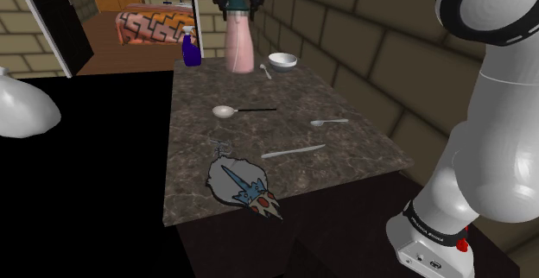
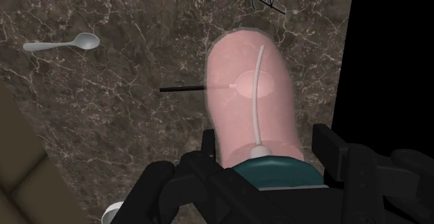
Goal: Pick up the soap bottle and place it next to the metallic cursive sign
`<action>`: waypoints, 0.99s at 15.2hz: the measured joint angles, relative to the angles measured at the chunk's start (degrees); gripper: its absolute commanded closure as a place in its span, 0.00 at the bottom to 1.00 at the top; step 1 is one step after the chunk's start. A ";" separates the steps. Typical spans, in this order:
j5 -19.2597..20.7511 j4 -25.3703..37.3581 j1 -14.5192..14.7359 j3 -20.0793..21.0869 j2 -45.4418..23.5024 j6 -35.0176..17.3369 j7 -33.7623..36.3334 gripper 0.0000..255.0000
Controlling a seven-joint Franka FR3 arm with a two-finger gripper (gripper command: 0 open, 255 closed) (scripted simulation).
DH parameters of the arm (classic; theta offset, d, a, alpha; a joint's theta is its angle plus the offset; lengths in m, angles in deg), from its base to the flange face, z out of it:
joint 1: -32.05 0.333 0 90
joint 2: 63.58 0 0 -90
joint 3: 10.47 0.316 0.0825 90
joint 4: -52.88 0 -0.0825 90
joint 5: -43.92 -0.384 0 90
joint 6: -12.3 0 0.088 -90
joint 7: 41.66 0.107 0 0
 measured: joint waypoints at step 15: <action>0.47 -17.57 -0.05 0.02 4.10 -13.28 2.16 1.00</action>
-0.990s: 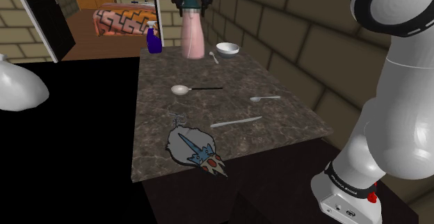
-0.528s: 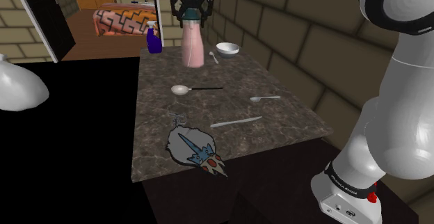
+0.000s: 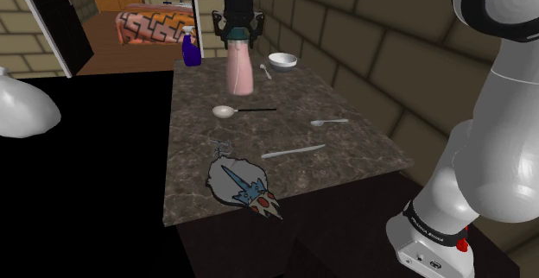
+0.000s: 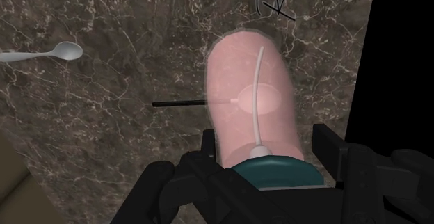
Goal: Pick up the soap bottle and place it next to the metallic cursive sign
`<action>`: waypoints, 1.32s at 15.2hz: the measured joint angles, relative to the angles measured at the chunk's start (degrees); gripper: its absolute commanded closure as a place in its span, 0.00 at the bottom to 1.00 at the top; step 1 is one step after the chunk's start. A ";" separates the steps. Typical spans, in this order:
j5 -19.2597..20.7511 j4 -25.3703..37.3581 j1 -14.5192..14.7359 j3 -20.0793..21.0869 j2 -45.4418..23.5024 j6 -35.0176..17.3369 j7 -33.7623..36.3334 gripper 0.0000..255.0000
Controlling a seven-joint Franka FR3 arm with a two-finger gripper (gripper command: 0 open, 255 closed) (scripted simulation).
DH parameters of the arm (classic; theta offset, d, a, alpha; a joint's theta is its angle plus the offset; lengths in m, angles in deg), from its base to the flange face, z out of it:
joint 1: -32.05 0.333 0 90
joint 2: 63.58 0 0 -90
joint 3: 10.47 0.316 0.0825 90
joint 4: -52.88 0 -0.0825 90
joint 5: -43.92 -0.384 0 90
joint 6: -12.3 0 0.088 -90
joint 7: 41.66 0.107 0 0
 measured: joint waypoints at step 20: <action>0.94 -14.50 -0.18 -0.19 -0.50 -14.85 2.46 1.00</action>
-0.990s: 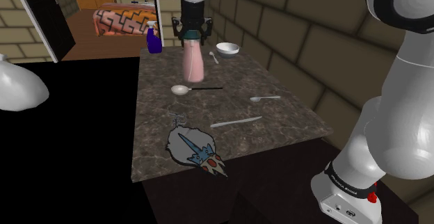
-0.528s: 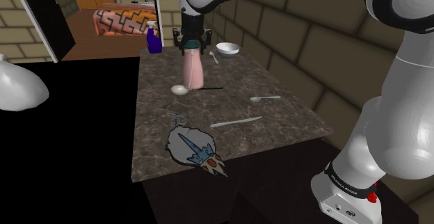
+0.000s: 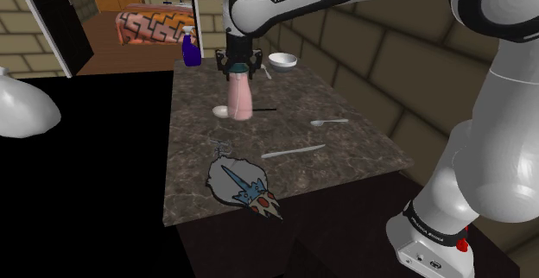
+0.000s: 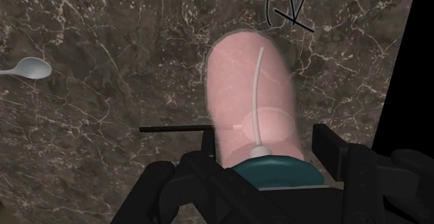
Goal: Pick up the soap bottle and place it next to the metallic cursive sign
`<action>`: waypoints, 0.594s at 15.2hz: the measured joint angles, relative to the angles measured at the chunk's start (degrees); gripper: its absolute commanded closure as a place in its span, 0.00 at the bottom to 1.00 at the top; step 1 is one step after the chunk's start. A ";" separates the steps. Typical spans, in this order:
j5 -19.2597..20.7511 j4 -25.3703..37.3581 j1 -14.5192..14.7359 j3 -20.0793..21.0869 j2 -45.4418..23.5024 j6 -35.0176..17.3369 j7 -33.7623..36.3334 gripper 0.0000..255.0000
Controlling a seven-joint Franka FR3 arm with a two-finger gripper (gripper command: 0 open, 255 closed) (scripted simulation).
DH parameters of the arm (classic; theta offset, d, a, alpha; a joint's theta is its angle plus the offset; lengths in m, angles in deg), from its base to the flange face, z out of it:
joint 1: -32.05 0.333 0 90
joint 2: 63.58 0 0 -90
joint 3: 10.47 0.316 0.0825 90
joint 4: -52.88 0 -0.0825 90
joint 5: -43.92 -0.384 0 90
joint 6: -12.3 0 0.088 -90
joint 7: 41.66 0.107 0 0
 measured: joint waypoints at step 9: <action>0.62 -4.94 -0.05 -0.14 -1.53 -6.39 1.22 1.00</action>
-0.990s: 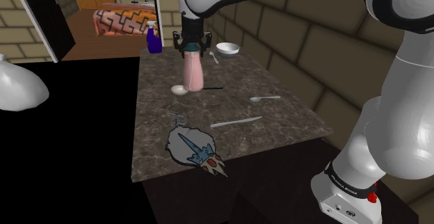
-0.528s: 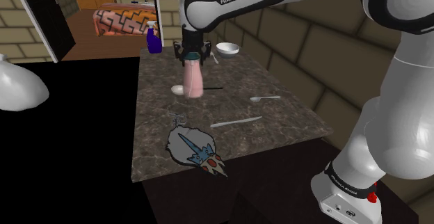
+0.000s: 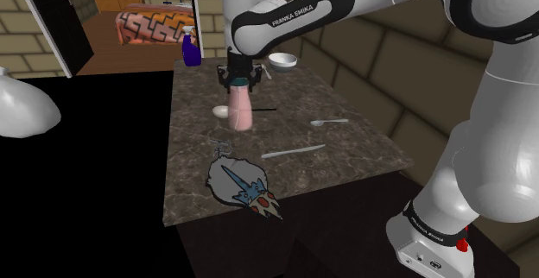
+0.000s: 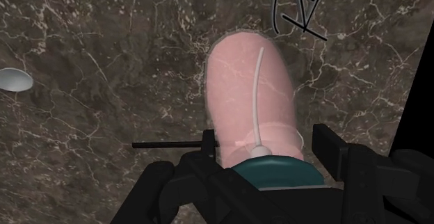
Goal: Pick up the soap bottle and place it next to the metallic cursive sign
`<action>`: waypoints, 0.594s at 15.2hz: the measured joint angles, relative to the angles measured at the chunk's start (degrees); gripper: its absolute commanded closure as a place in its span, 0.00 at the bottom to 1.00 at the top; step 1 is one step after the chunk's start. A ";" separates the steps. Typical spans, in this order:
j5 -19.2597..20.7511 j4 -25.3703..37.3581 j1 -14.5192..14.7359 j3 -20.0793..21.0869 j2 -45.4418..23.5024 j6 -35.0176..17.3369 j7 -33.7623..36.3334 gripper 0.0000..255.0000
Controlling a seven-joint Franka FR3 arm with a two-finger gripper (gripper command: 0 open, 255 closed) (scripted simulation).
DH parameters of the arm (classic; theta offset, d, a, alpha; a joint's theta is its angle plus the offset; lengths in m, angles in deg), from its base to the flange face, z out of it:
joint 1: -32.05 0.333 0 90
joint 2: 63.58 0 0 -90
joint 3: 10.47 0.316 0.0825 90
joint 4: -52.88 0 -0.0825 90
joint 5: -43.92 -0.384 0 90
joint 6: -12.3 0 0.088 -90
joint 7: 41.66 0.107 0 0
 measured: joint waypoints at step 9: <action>0.57 -2.75 -0.01 -0.15 -2.27 -4.95 1.04 1.00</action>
